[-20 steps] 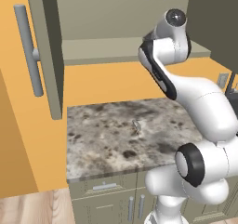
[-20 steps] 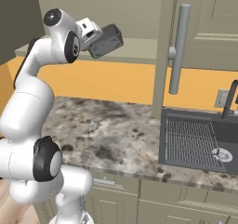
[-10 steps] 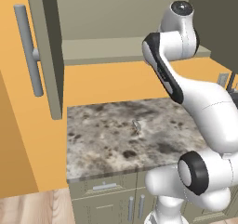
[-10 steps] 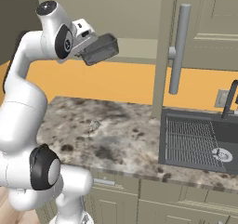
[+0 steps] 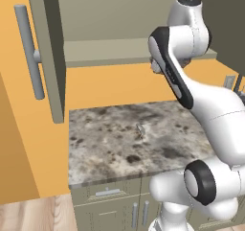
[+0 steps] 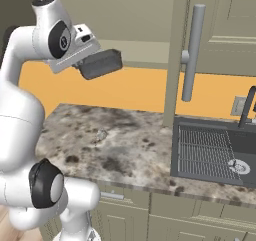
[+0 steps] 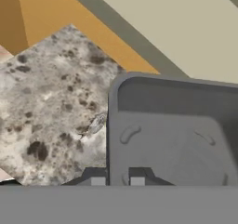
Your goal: Retrieve the tupperware from the cabinet, then place the raw meat into the tupperware to avoid contamination.
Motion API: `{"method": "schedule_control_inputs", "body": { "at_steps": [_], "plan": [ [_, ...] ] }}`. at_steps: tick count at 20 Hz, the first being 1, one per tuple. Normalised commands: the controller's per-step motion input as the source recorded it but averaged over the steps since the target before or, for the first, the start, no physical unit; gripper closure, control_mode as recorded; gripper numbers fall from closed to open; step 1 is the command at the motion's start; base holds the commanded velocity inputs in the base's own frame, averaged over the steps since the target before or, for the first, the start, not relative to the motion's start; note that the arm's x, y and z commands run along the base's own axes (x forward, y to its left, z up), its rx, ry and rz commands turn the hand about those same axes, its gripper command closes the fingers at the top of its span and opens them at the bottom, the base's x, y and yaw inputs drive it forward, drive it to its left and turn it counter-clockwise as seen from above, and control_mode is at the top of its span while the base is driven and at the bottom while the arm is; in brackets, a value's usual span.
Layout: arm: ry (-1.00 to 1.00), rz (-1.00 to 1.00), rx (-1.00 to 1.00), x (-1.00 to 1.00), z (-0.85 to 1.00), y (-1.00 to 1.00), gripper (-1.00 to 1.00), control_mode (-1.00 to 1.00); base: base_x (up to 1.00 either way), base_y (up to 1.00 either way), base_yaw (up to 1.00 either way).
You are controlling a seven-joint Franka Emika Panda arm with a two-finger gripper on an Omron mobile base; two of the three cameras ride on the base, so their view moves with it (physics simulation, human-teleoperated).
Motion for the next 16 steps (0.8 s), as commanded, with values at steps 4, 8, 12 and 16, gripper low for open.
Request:
{"method": "schedule_control_inputs", "body": {
  "at_steps": [4,8,12,16],
  "plan": [
    [0.14,0.03,0.0,-0.41,-0.27,0.02,1.0,-1.0,0.0,0.0,0.0],
    [0.11,0.05,0.0,-0.39,-0.3,0.0,1.0,-1.0,0.0,0.0,0.0],
    [0.05,0.06,0.0,-0.33,-0.37,0.0,1.0,-1.0,0.0,0.0,0.0],
    [0.0,0.06,0.02,-0.31,-0.51,0.0,1.0,-1.0,0.0,0.0,0.0]
  ]
}}
